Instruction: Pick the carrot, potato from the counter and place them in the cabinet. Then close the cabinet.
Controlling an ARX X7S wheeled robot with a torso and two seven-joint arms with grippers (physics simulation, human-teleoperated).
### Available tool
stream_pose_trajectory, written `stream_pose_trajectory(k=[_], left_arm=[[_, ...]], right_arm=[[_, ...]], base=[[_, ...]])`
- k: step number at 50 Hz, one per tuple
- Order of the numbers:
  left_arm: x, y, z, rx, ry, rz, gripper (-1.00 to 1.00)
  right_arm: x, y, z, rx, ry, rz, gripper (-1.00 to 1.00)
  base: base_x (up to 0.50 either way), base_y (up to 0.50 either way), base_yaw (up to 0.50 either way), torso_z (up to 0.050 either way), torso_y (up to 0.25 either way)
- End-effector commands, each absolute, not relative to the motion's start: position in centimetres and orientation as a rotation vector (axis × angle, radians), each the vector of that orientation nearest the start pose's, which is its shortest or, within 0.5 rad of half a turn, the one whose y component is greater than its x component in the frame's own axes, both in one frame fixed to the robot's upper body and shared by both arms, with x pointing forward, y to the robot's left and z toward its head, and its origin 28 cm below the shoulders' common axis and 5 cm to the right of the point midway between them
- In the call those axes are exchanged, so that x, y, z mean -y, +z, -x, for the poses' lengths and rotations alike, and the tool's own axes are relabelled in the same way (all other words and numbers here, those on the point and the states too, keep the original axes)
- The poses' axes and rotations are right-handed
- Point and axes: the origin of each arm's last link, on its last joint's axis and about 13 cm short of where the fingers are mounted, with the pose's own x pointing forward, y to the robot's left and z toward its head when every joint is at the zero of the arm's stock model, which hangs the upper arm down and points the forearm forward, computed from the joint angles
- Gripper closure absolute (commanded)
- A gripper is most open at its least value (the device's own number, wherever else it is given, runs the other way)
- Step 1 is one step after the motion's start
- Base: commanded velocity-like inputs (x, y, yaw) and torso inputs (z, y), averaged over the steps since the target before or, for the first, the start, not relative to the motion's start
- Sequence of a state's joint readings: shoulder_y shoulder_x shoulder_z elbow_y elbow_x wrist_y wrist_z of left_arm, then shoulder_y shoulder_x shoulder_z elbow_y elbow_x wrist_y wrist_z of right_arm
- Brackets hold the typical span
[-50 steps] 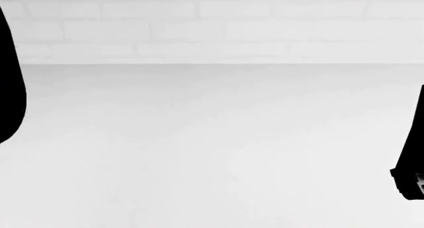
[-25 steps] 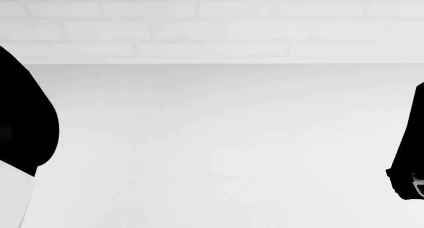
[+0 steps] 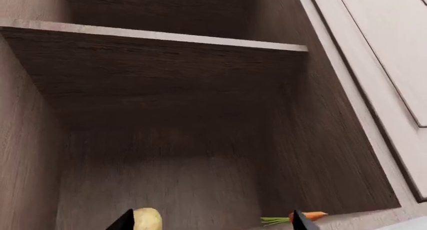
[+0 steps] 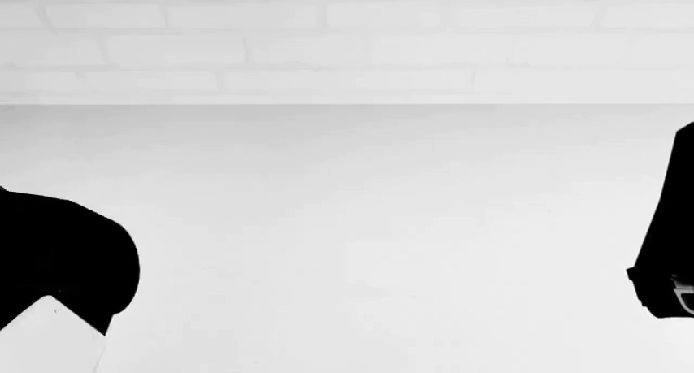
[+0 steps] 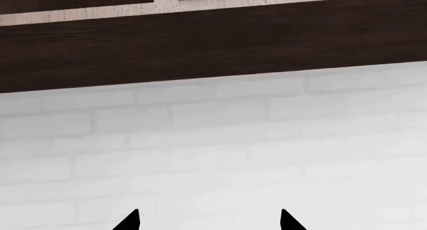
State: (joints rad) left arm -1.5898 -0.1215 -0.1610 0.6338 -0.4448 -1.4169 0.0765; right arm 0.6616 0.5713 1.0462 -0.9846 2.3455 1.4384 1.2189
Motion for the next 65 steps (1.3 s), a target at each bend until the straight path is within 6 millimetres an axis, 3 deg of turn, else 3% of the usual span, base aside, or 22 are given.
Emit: stream_pose_trajectory(k=[1,9,16,27,39,50,58,65], left_arm=[[-23.5,40.4,-20.1,0.792,-0.351,-0.027,-1.0],[-24.2,38.7,-20.4,0.76,-0.333,-0.029,-1.0],[-24.8,37.7,-19.6,0.767,-0.322,-0.02,-1.0],[-25.0,37.4,-18.6,0.775,-0.319,-0.019,-1.0],[-25.8,35.9,-19.8,0.741,-0.292,0.012,-1.0],[-28.5,33.7,-21.6,0.672,-0.184,0.063,-1.0],[-29.9,34.0,-21.1,0.669,-0.125,0.053,-1.0],[-30.6,35.5,-19.5,0.72,-0.103,0.02,-1.0]], right_arm=[[16.3,25.9,-10.1,0.438,0.021,-0.091,-1.0],[16.2,25.9,-10.2,0.438,0.025,-0.092,-1.0],[16.1,26.0,-10.4,0.439,0.025,-0.091,-1.0],[15.9,26.0,-10.3,0.445,0.019,-0.053,-1.0],[16.0,26.1,-10.1,0.46,0.035,-0.092,-1.0],[15.7,26.3,-10.2,0.474,0.045,-0.089,-1.0],[15.7,26.4,-10.2,0.476,0.048,-0.089,-1.0],[15.7,26.4,-10.1,0.475,0.057,-0.096,-1.0]], base=[[0.0,0.0,0.0,0.0,0.0],[0.0,0.0,0.0,0.0,0.0],[0.0,0.0,0.0,0.0,0.0],[0.0,0.16,0.0,0.0,0.0],[0.0,0.0,0.0,0.0,0.0],[0.0,0.0,0.0,0.0,0.0],[0.0,0.0,0.0,0.0,0.0],[0.0,0.0,0.0,0.0,0.0]])
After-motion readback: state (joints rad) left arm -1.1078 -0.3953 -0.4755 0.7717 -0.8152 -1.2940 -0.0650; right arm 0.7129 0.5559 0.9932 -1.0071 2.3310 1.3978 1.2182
